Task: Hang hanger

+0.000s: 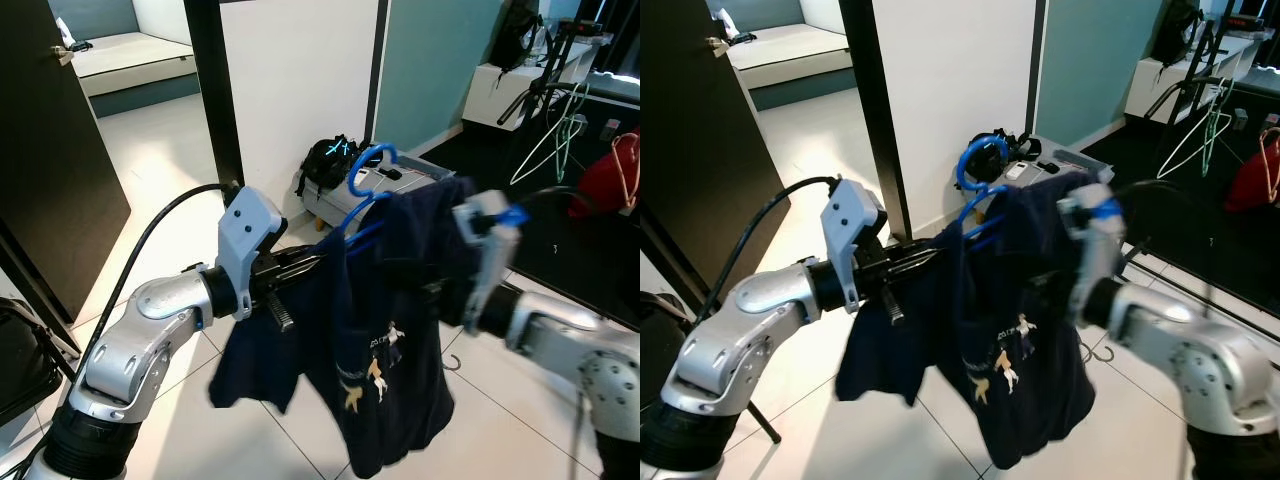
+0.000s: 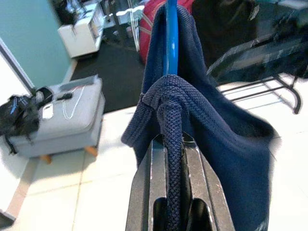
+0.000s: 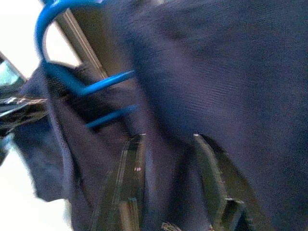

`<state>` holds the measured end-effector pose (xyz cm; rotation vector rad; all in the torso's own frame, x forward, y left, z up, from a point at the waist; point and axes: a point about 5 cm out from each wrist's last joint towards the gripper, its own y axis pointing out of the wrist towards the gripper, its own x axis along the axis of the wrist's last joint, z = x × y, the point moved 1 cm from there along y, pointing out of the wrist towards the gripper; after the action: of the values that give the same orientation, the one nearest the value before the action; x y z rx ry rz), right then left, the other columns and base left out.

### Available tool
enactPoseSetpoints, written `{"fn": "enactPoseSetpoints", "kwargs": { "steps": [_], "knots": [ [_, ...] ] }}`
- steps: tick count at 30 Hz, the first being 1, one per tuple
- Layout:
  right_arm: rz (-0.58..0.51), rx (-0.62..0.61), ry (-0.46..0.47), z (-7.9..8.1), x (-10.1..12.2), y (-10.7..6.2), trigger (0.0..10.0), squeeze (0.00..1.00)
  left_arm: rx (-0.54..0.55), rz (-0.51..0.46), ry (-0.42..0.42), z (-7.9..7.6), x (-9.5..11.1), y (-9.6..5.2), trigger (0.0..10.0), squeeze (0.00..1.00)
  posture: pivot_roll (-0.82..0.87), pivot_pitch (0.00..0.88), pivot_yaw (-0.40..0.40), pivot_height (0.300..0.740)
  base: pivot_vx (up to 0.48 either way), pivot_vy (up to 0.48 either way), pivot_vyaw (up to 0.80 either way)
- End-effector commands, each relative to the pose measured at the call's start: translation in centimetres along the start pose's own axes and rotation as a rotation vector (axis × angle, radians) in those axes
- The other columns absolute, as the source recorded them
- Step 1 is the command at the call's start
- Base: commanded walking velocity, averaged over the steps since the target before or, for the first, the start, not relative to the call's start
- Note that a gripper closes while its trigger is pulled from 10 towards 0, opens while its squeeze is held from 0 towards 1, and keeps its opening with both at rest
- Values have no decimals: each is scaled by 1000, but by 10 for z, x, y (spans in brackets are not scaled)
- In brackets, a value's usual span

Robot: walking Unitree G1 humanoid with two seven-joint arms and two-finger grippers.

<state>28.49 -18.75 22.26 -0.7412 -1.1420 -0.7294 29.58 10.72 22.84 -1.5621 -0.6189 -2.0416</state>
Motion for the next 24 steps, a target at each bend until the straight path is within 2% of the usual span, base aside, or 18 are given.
{"fn": "enactPoseSetpoints", "kwargs": {
  "steps": [1, 2, 3, 7, 8, 10, 11, 12, 13, 14, 15, 16, 17, 19, 22, 23, 24],
  "knots": [
    [-43, -106, 30, -16, 1, -6, 10000, 1000, 75, -22, 1, 7, -1, -4, 10000, 0, -111, 16, 20, 740, 0, 0, 0],
    [-43, -106, 30, -16, 1, -6, 10000, 1000, 75, -22, 1, 7, -1, -4, 10000, 0, -111, 16, 20, 740, 0, 0, 0],
    [-63, -164, 60, -24, -1, -10, 10000, 1000, 104, -32, -25, 6, -3, -5, 10000, 0, -111, 16, 20, 740, 0, 0, 0],
    [-74, -178, 80, -26, -4, -12, 10000, 1000, 144, -55, -56, 5, -5, -5, 10000, 0, -112, 18, 24, 740, 0, 0, 0],
    [-76, -169, 99, -23, -9, -13, 10000, 1000, 195, -93, -111, 4, -7, -6, 10000, 0, -112, 18, 25, 740, 0, 0, 0],
    [-76, -169, 99, -23, -9, -13, 10000, 1000, 195, -93, -111, 4, -7, -6, 10000, 0, -112, 18, 25, 740, 0, 0, 0],
    [-81, -150, 110, -19, -12, -13, 10000, 1000, 244, -129, -165, 4, -8, -6, 10000, 0, -110, 18, 24, 740, 0, 0, 0],
    [-81, -150, 110, -19, -12, -13, 10000, 1000, 244, -129, -165, 4, -8, -6, 10000, 0, -110, 18, 24, 740, 0, 0, 0],
    [-81, -177, 121, -20, -17, -13, 10000, 1000, 307, -134, -236, 3, -16, -6, 10000, 0, -113, 16, 26, 740, 0, 0, -719],
    [-81, -177, 121, -20, -17, -13, 10000, 1000, 307, -134, -236, 3, -16, -6, 10000, 0, -113, 16, 26, 740, 0, 0, -719],
    [-93, -235, 145, -24, -22, -13, 10000, 224, 340, -126, -279, 1, -24, -6, 10000, 0, -113, 16, 26, 740, 0, 0, -719],
    [-93, -235, 145, -24, -22, -13, 10000, 224, 340, -126, -279, 1, -24, -6, 10000, 0, -113, 16, 26, 740, 0, 0, -719],
    [-104, -291, 160, -28, -27, -13, 10000, 0, 351, -109, -301, -2, -32, -7, 10000, 0, -121, 15, 26, 740, 0, 0, -719],
    [-106, -337, 162, -28, -32, -12, 10000, 0, 348, -93, -318, -6, -38, -7, 10000, 0, -121, 15, 26, 740, 0, 0, -722],
    [-80, -361, 103, 1, -49, 3, 10000, 0, 315, -30, -334, -25, -51, -10, 10000, 0, -126, 13, 24, 740, 0, 0, -725],
    [-80, -361, 103, 1, -49, 3, 10000, 0, 315, -30, -334, -25, -51, -10, 10000, 0, -126, 13, 24, 740, 0, 0, -725],
    [-73, -374, 65, 5, -50, 4, 10000, 0, 305, -23, -338, -29, -52, -11, 10000, 0, -125, 12, 23, 740, 0, 0, -725]
  ]
}}
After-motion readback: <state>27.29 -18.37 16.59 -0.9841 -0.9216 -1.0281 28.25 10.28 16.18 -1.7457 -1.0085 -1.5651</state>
